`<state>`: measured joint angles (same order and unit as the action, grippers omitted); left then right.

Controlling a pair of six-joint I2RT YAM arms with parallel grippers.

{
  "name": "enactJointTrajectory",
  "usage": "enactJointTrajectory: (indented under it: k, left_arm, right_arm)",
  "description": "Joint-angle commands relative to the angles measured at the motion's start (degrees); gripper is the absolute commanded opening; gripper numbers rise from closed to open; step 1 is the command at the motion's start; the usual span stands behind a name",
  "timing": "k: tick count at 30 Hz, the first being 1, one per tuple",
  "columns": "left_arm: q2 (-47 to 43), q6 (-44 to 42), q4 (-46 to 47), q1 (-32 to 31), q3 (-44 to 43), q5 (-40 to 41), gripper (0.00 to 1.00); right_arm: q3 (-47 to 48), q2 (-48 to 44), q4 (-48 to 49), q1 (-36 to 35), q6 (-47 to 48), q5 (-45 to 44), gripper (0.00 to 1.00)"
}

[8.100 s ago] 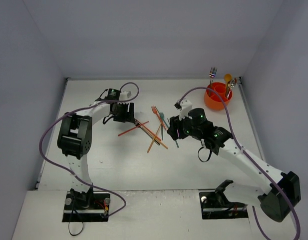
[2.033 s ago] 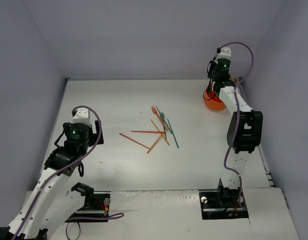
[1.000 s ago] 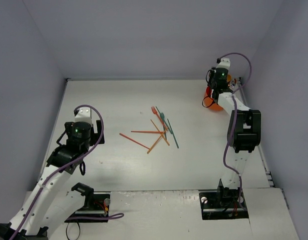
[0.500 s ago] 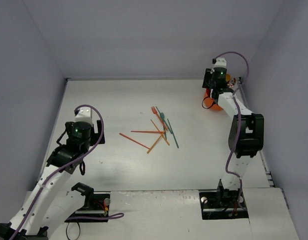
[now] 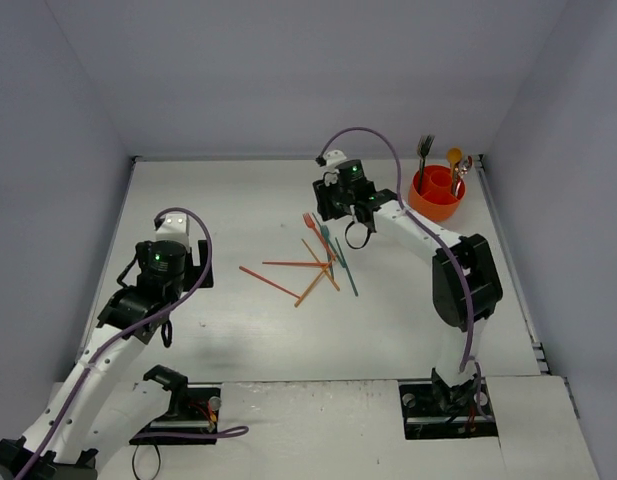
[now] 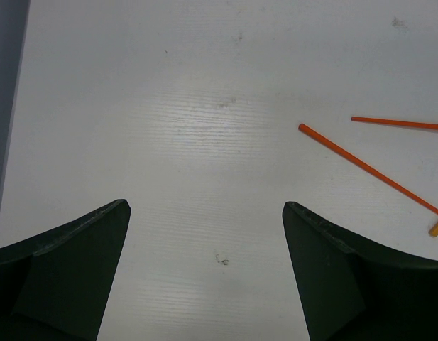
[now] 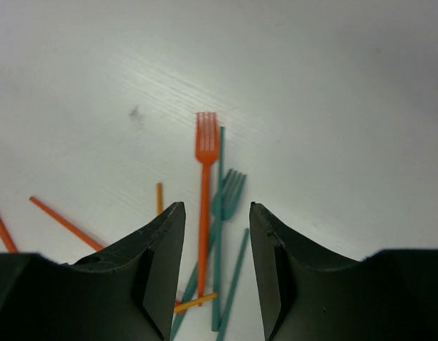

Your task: Sort the eating utensils into containers

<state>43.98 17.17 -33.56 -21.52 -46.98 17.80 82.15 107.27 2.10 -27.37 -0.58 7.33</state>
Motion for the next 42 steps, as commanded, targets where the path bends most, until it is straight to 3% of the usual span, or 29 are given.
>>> enactJointTrajectory:
  k: [1,13,29,33,38,42]
  left_arm:
    - [0.80,-0.25,3.15,0.34,-1.18,-0.35,0.87]
    - [0.67,-0.12,3.06,0.34,-1.22,-1.18,0.87]
    - [0.93,-0.12,3.11,0.34,-1.27,-1.37,0.87]
    - [1.14,-0.21,3.06,0.34,-1.27,-1.34,0.87]
    - [1.28,-0.21,3.05,0.34,-1.27,-1.28,0.87]
    - [1.24,-0.12,3.06,0.34,-1.27,-1.10,0.87]
  right_arm:
    - [1.51,2.66,0.02,-2.50,1.15,1.50,0.38]
    - [6.57,12.21,-0.60,-4.20,2.01,0.17,0.35]
    - [9.99,18.43,-0.60,-4.94,2.14,-1.71,0.28]
    - [10.07,18.88,-0.60,-5.47,1.98,-1.97,0.23]
    - [12.47,19.19,-0.68,-5.76,1.56,-0.78,0.07]
    - [17.04,18.65,-0.67,-5.76,1.02,-0.04,0.00]
